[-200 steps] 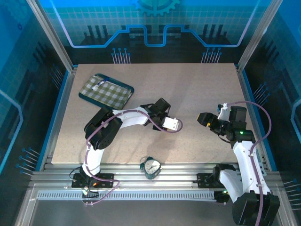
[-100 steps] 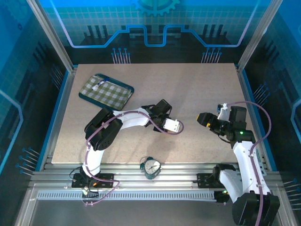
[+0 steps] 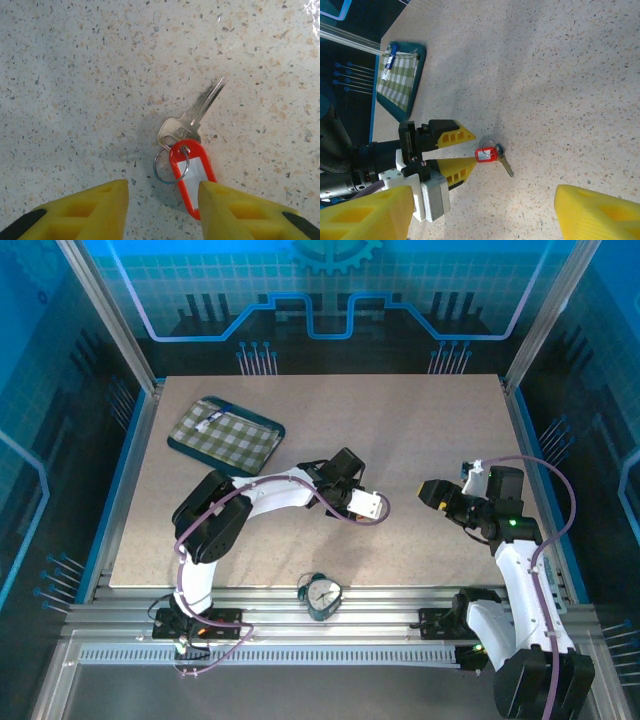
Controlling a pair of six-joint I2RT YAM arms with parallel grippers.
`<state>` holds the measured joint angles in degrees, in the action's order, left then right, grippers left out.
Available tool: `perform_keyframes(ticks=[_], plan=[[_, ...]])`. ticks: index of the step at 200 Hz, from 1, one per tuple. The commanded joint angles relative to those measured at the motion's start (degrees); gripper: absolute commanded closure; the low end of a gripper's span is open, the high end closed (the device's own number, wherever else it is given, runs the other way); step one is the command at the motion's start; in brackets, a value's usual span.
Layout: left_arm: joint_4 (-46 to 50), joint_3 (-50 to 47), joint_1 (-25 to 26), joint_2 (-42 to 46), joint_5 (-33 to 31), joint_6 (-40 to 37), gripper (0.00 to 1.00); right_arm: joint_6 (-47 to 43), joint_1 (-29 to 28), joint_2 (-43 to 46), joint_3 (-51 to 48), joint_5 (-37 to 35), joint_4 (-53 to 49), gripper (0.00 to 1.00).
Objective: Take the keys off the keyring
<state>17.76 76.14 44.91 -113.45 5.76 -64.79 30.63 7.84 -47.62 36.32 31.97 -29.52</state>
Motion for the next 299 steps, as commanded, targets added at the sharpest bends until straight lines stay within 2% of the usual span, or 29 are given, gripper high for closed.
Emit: perform_keyframes(ticks=[1,226,261,299], plan=[[2.1,0.6,0.8,0.2,1.0,-1.6,0.56,0.0,0.3,1.1,-0.4,1.0,-0.5,0.25],[4.4,3.8,2.0,-4.7,0.7,-2.2,0.56,-0.2,0.4,1.8,-0.8,0.8,-1.1,0.25],[4.4,3.9,1.9,-5.1,0.1,-2.1,0.61,-0.4,0.4,2.0,-0.7,0.8,-1.3,0.25],[5.2,4.2,1.9,-5.2,0.0,-1.9,0.72,-0.2,0.4,1.7,-0.7,0.9,-1.0,0.25]])
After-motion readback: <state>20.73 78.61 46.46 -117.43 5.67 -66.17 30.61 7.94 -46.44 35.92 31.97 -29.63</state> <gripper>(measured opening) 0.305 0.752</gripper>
